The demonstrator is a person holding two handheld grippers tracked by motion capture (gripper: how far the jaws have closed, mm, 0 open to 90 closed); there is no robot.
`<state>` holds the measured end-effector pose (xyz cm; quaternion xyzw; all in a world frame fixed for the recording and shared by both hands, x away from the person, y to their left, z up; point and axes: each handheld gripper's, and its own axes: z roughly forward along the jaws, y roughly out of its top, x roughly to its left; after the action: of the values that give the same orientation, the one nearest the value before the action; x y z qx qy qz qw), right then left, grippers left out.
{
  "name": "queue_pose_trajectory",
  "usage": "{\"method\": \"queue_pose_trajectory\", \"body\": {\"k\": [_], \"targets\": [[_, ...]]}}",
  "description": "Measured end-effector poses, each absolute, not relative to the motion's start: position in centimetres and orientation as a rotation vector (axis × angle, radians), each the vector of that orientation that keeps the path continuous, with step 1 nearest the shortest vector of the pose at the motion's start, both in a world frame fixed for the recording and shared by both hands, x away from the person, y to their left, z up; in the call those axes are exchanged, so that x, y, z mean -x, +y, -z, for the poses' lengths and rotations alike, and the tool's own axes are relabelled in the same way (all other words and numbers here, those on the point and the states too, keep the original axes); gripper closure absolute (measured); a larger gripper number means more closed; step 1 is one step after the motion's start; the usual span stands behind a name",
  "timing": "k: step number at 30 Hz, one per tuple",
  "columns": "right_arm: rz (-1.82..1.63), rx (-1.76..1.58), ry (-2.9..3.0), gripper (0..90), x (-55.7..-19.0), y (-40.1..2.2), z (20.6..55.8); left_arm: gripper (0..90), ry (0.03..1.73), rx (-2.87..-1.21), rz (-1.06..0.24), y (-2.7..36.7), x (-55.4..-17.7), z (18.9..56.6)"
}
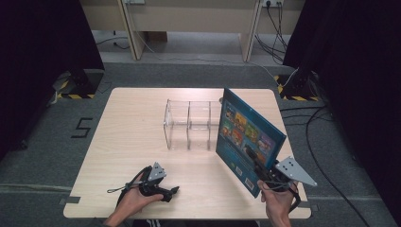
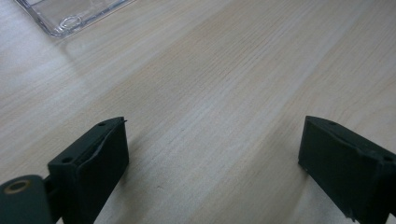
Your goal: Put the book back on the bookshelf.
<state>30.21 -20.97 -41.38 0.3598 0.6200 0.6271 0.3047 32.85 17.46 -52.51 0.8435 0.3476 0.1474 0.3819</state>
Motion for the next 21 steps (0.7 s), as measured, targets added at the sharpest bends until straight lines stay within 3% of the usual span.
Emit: {"method": "queue_pose_trajectory", "body": {"k": [21], "targets": [[-1.621, -0.991, 1.619, 82.8, -33.9, -18.3, 41.2, 7.0, 0.887, -2.151, -0.374, 17.4, -32.8, 52.5]]}}
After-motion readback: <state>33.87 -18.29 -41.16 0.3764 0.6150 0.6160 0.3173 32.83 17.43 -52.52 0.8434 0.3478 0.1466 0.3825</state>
